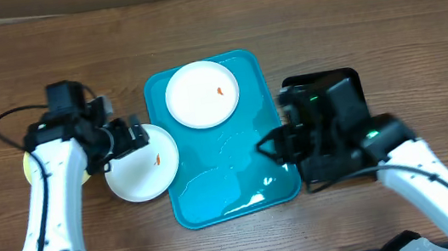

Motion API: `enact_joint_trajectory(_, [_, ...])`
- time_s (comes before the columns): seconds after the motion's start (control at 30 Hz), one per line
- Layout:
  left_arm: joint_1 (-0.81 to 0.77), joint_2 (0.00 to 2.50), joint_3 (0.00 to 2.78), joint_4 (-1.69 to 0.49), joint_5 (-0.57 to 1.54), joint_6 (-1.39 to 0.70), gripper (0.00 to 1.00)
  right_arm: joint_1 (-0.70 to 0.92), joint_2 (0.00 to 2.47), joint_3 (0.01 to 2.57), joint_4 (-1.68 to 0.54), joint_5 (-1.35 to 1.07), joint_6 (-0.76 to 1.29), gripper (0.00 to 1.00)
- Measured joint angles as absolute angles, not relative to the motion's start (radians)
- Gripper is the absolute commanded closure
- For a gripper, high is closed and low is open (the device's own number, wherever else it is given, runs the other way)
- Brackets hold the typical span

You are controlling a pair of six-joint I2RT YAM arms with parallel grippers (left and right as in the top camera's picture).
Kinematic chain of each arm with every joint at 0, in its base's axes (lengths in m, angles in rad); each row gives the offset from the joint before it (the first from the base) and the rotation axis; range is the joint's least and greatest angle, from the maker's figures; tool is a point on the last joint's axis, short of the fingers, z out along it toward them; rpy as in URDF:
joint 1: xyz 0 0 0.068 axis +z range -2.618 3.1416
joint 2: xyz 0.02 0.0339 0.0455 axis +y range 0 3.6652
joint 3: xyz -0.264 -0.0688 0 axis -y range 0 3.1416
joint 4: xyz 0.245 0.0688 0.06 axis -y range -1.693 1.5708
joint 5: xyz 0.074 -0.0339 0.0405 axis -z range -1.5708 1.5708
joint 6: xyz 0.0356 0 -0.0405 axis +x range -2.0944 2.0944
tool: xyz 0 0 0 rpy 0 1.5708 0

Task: Clean dirty plates on tray and stack at the side
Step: 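Grasp the large white ribbed plate rim with the left gripper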

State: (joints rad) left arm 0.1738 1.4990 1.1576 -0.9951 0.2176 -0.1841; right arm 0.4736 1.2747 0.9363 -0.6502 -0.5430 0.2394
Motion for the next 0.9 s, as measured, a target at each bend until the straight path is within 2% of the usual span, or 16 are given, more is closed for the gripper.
enact_joint_trajectory(0.13, [0.218, 1.419, 1.198, -1.059, 0.228, -0.183, 0.00, 0.659, 1.344, 0.940, -0.474, -0.500, 0.323, 0.40])
enact_joint_trajectory(0.23, [0.221, 1.340, 1.222, -1.122, 0.222, -0.179, 0.00, 0.757, 1.443, 0.952, -0.421, -0.448, 0.366, 0.40])
enact_joint_trajectory(0.4, [0.221, 1.280, 1.225, -1.199, 0.186, -0.180, 0.00, 0.787, 1.587, 0.971, -0.405, -0.388, 0.401, 0.39])
enact_joint_trajectory(0.43, [0.221, 1.281, 1.225, -1.204, 0.184, -0.179, 0.03, 0.780, 1.595, 0.976, -0.432, -0.373, 0.405, 0.40])
enact_joint_trajectory(0.47, [0.221, 1.281, 1.222, -1.201, 0.184, -0.179, 0.11, 0.770, 1.595, 0.982, -0.459, -0.362, 0.408, 0.40])
enact_joint_trajectory(0.53, [0.216, 1.281, 1.202, -1.169, 0.206, -0.163, 0.37, 0.734, 1.589, 1.002, -0.522, -0.344, 0.414, 0.39])
enact_joint_trajectory(0.57, [0.211, 1.281, 1.189, -1.150, 0.219, -0.147, 0.43, 0.710, 1.584, 1.015, -0.551, -0.335, 0.415, 0.39])
enact_joint_trajectory(0.6, [0.200, 1.282, 1.168, -1.116, 0.240, -0.133, 0.44, 0.670, 1.569, 1.033, -0.603, -0.326, 0.417, 0.39])
enact_joint_trajectory(0.73, [0.107, 1.304, 1.079, -0.969, 0.302, -0.101, 0.32, 0.511, 1.473, 1.077, -0.736, -0.305, 0.420, 0.34])
enact_joint_trajectory(0.8, [0.044, 1.329, 1.044, -0.909, 0.308, -0.095, 0.34, 0.423, 1.407, 1.087, -0.788, -0.296, 0.420, 0.29])
enact_joint_trajectory(0.83, [0.002, 1.348, 1.025, -0.876, 0.302, -0.094, 0.38, 0.387, 1.382, 1.090, -0.807, -0.295, 0.419, 0.28])
enact_joint_trajectory(0.9, [-0.088, 1.394, 1.008, -0.845, 0.253, -0.097, 0.39, 0.305, 1.331, 1.096, -0.860, -0.291, 0.419, 0.27])
